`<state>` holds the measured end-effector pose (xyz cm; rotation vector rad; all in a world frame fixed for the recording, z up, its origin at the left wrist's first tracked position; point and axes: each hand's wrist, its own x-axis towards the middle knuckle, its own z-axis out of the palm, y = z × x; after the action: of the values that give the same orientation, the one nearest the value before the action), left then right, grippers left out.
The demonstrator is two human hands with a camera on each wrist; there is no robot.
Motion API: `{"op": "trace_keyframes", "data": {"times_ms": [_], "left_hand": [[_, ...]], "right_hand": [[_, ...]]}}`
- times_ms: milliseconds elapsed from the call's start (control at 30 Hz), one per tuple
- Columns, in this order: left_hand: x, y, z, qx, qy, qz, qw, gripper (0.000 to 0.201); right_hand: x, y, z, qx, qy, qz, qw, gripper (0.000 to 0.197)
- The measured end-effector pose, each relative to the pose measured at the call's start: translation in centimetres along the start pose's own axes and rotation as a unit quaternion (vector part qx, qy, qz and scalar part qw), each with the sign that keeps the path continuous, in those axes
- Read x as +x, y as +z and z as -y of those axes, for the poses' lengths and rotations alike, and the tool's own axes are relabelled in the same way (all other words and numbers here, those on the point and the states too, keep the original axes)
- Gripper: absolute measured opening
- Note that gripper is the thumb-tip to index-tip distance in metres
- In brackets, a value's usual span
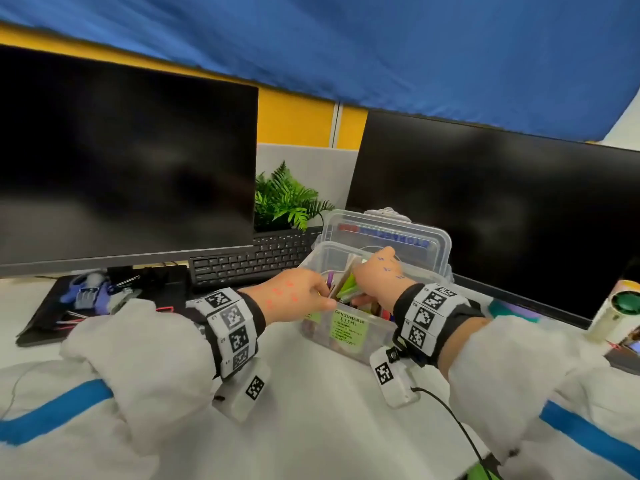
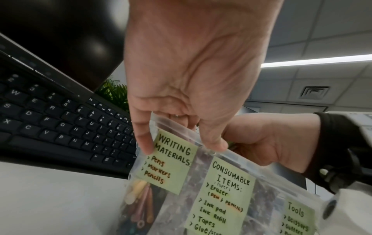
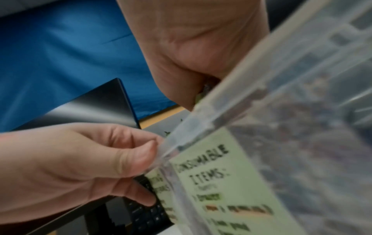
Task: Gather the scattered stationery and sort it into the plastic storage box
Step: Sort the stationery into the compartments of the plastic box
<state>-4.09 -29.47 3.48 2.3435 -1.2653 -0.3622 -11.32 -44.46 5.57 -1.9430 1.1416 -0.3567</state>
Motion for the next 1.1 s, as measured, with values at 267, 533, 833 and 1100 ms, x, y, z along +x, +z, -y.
{"op": "trace_keyframes", "data": {"times_ms": [267,533,833,1100], "left_hand": [[0.4,0.3,0.9,-0.034,-0.002,-0.003,0.999,0.034],[0.3,0.8,0.6,-0.046,-0.011,-0.011,0.999,0.031],[-0.1,1.0,0.9,-0.085,-0.004,-0.025,0.996,0.034],[-0.1,1.5,1.2,-0.092,0.003,-0.035,0.995,0.037]], "right_hand": [[-0.5,0.7,0.5,-0.101,-0.063,0.058,0.991,0.04],[-0.8,2.9,0.4,-0.317,-0.095,0.104,0.938,0.067],[-1.0,-0.7,1.2,-0.118,-0.05,0.17,0.977,0.027],[-1.0,1.9,-1.4,-0.191,-0.137,0.025,0.972,0.032]]}}
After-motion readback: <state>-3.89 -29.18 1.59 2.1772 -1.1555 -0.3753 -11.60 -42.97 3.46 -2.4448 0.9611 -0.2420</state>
